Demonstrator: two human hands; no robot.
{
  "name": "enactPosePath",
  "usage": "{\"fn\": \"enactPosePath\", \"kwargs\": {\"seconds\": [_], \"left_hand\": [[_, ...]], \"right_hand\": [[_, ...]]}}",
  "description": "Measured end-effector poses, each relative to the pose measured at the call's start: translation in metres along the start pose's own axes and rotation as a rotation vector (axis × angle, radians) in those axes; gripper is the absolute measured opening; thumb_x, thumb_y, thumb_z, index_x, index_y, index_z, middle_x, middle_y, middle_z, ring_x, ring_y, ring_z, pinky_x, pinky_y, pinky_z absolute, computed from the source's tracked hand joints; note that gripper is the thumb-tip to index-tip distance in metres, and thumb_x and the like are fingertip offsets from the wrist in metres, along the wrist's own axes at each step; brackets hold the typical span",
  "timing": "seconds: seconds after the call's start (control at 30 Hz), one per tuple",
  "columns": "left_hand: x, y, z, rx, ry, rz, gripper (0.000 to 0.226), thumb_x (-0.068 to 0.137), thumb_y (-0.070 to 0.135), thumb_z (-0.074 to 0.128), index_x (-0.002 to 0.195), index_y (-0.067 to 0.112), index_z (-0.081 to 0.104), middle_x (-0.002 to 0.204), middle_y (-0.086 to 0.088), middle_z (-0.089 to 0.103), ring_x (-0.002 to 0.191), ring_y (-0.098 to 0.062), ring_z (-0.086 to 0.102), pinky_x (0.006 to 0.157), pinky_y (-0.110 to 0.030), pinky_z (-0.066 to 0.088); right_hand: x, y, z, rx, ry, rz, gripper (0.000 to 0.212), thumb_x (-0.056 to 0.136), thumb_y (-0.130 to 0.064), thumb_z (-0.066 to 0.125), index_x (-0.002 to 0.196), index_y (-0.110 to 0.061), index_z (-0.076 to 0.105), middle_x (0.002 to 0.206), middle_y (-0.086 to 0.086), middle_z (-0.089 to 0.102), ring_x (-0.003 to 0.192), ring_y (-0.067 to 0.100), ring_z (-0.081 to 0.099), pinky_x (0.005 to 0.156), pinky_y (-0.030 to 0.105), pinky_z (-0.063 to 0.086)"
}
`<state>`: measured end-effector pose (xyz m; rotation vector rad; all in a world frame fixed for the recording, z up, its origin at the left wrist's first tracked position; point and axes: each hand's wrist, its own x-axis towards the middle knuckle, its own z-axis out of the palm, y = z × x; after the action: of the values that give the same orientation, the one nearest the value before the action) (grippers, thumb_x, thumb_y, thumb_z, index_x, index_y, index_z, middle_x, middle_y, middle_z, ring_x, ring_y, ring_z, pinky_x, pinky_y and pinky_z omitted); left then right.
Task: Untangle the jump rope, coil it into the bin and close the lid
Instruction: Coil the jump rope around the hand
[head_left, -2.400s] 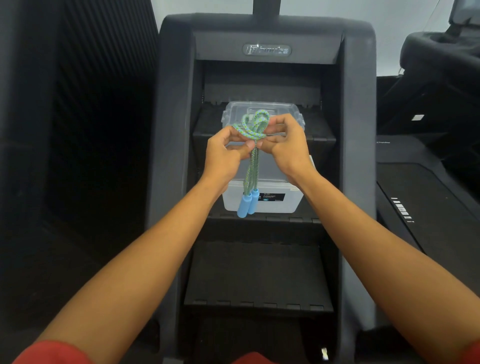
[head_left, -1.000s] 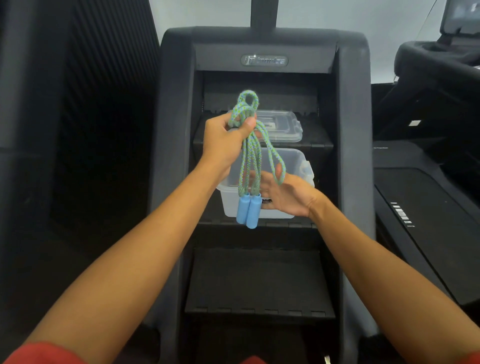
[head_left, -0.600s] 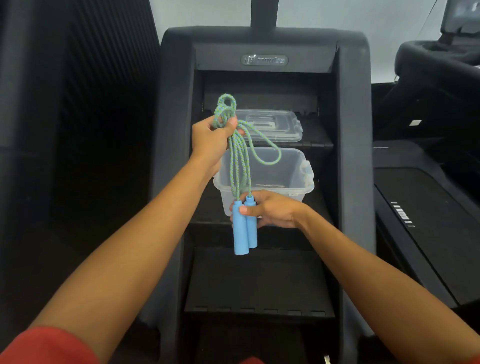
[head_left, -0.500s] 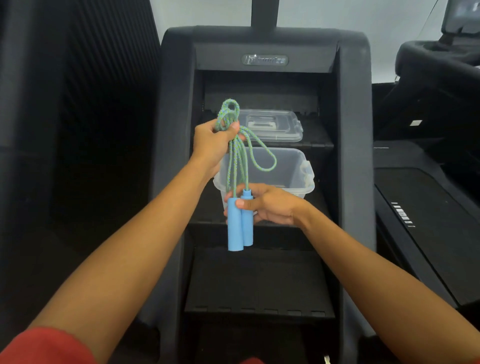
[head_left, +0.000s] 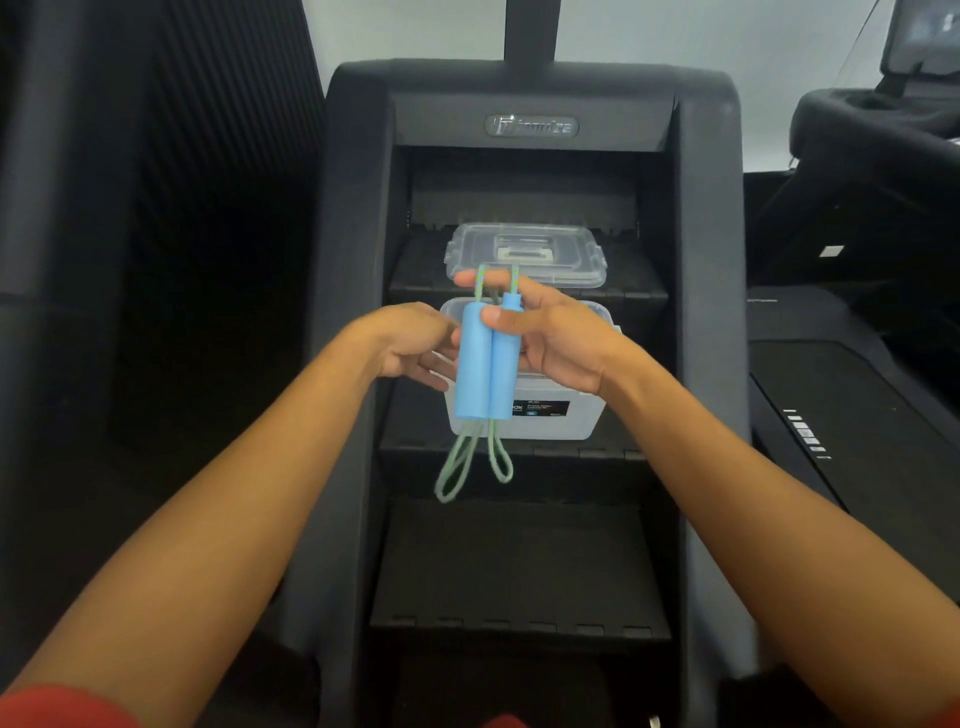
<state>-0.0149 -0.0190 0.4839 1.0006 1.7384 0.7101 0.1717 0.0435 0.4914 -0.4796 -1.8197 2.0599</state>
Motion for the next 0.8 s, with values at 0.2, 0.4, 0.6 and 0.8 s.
{"fn": "enactPosePath", "kwargs": {"seconds": [0.2,0.4,0.6,0.8], "left_hand": [[-0.008,0.013,-0.002,-0.331,0.071,0.164,0.037,0.106,0.038,0.045,0.087,0.014,0.067,0.093,-0.007,0.07,0.083,-0.02,0.067,0.075,-0.032,0.058],[-0.016,0.022,0.012,-0.235,0.03,0.434,0.032,0.104,0.033,0.053,0.089,0.01,0.068,0.09,-0.004,0.068,0.083,-0.014,0.064,0.083,-0.034,0.055],[-0.017,0.03,0.019,-0.503,0.091,0.541,0.029,0.108,0.01,0.04,0.081,0.012,0.052,0.06,0.002,0.046,0.056,-0.014,0.047,0.065,-0.03,0.05],[-0.017,0.029,0.017,-0.468,0.136,0.539,0.032,0.109,0.022,0.041,0.111,0.003,0.067,0.052,0.009,0.033,0.047,-0.007,0.032,0.054,-0.024,0.043]], "right_hand": [[0.007,0.002,-0.003,-0.093,0.063,0.028,0.06,0.096,-0.007,0.065,0.147,-0.034,0.048,0.139,0.011,0.062,0.119,0.03,0.067,0.098,0.053,0.055],[0.006,0.002,-0.001,-0.183,0.111,0.054,0.055,0.094,-0.007,0.069,0.14,-0.027,0.047,0.118,-0.002,0.07,0.106,0.023,0.073,0.085,0.044,0.062],[0.004,0.011,-0.01,-0.289,0.04,0.231,0.033,0.098,-0.014,0.066,0.128,-0.006,0.057,0.114,0.021,0.073,0.103,0.04,0.073,0.09,0.049,0.06],[0.004,0.04,-0.017,-0.652,0.051,0.513,0.006,0.096,-0.001,0.058,0.099,-0.005,0.062,0.102,0.015,0.067,0.094,0.037,0.075,0.084,0.044,0.063]]}}
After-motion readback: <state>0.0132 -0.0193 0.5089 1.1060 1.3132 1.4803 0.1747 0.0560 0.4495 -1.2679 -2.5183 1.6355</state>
